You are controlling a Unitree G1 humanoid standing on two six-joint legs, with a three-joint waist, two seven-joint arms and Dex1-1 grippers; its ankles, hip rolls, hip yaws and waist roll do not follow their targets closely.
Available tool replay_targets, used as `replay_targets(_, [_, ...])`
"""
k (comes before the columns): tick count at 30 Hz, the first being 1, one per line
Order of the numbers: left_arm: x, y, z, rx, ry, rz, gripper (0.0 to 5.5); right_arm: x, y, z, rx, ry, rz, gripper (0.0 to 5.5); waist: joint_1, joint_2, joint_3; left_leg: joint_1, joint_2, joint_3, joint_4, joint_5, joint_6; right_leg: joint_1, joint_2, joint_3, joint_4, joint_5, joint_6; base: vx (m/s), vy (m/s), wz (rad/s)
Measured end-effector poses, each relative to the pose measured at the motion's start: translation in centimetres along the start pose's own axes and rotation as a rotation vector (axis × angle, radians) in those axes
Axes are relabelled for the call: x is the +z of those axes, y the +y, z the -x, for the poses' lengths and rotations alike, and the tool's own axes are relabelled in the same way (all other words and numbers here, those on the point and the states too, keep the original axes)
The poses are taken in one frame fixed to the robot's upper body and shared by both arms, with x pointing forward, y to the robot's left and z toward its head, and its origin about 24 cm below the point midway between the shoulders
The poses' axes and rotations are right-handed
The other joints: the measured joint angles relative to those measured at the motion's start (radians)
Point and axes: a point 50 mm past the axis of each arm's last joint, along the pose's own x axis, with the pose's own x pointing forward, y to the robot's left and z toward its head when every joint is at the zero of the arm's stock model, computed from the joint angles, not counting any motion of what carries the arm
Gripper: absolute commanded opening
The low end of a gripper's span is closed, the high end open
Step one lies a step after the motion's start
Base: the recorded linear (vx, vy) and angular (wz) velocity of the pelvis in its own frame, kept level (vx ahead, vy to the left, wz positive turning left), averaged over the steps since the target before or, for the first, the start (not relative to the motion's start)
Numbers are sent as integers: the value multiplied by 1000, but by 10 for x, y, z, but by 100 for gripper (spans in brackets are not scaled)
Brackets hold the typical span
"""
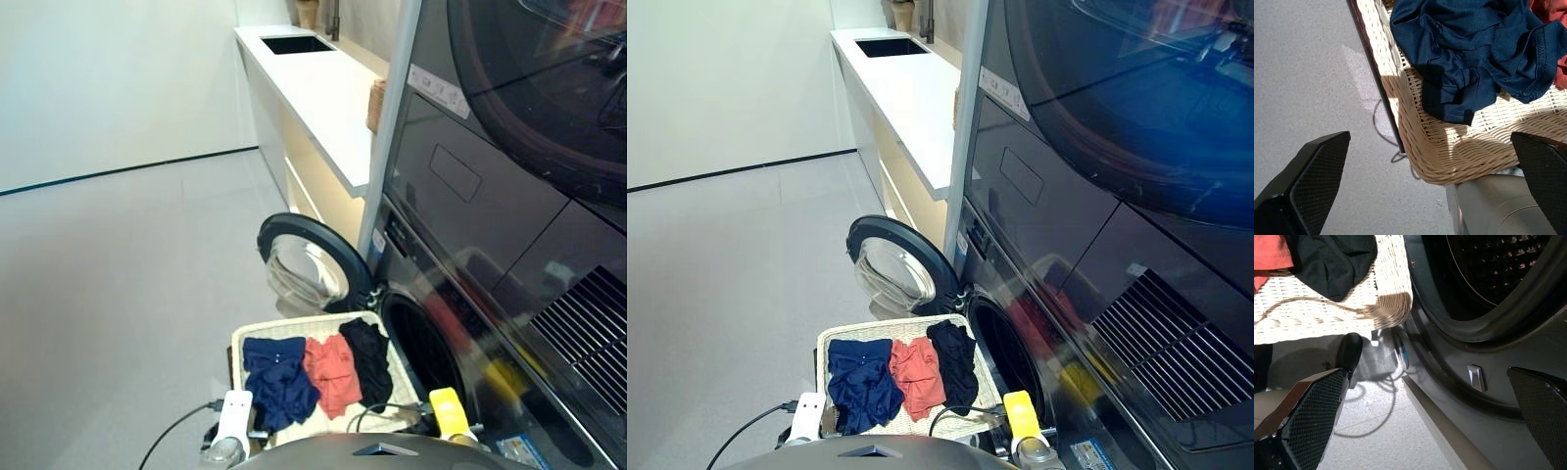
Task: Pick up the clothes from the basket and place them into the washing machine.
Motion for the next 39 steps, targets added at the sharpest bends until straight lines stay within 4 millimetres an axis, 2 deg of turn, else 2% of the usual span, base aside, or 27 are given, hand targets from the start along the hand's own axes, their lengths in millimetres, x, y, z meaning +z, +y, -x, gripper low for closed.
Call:
replay_targets(17, [5,-3,-1,-19,-14,-60,550,6,0,-1,4,-19,21,550,-2,13,7,-15,0,6,1,0,0,-24,0,6,10,-2,1,0,0,0])
replay_targets(23, [17,-10,-3,-53,-57,-141,550,22,7,-3,39,-84,77,550,-7,22,19,-33,0,15,1,2,1,-48,0,13,13,0,0,0,0,0])
replay_targets(26, [28,-11,-4,-68,-99,-199,550,36,11,-4,61,-129,103,550,-24,30,33,-52,0,18,2,3,2,-69,0,16,17,1,0,0,0,0])
replay_targets(29, [49,-14,-7,-79,-156,-259,550,50,13,-4,81,-184,130,550,-25,36,50,-81,0,26,7,5,2,-108,0,24,31,1,0,-80,23,-69])
replay_targets(32, [82,-15,-9,-70,-250,-314,550,78,16,-3,96,-274,171,550,-25,34,91,-134,0,35,25,7,3,-166,-1,32,48,13,-8,-158,23,-97])
replay_targets(34, [107,-15,-9,-61,-321,-351,550,107,15,-2,95,-364,195,550,-27,32,133,-188,-1,50,45,11,3,-229,-2,45,75,16,-10,-178,11,-178])
replay_targets(39, [179,-15,-2,-5,-515,-427,550,184,11,15,85,-618,246,550,-29,7,240,-363,-3,54,142,9,1,-406,-3,55,176,17,-15,-89,3,-7])
